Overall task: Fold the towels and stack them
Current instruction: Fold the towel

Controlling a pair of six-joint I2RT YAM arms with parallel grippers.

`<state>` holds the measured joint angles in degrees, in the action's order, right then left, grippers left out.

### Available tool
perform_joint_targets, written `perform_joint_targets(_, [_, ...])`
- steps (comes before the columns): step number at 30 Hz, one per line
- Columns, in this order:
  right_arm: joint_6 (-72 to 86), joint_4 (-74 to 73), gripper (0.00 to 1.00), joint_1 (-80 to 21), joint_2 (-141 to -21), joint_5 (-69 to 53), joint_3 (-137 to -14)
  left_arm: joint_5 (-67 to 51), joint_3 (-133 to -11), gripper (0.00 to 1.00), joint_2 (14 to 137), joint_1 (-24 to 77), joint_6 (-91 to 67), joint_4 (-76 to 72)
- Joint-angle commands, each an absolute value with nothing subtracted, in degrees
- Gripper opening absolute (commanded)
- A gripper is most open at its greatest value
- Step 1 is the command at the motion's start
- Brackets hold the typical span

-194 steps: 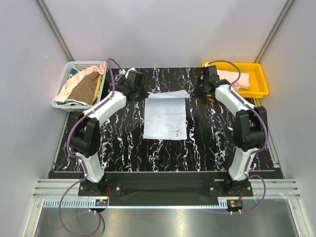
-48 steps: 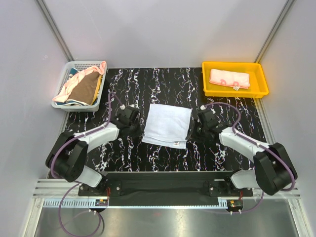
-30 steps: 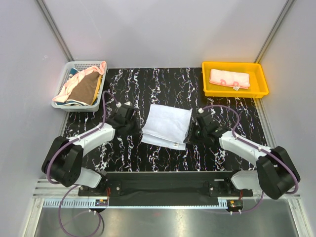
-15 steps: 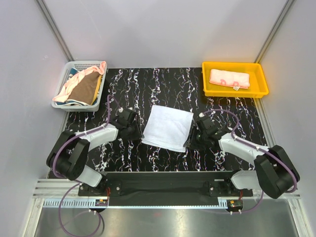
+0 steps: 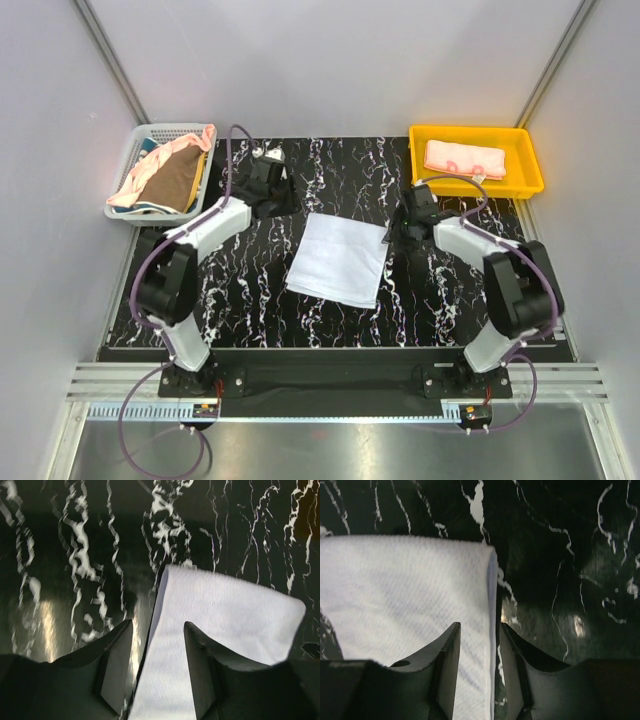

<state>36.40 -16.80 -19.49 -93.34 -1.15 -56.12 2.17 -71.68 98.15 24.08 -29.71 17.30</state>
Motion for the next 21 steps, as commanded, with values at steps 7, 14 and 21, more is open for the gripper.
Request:
perform_joint_targets(7, [32.26, -18.19, 0.44, -18.28, -106.17, 5.53, -68.98, -2.98, -87.0, 0.51, 114.69, 23.38, -15.39, 18.54])
perform_joint_targets(14, [29.45, -21.18, 0.44, -18.28, -112.66, 8.87, -74.7, -5.63, -89.03, 0.52, 120.14, 23.38, -15.55, 19.16])
perform_joint_targets(21, [28.3, -23.55, 0.42, -18.28, -116.54, 9.05, -79.45, -5.28, -90.17, 0.53, 123.13, 23.38, -16.43, 18.72])
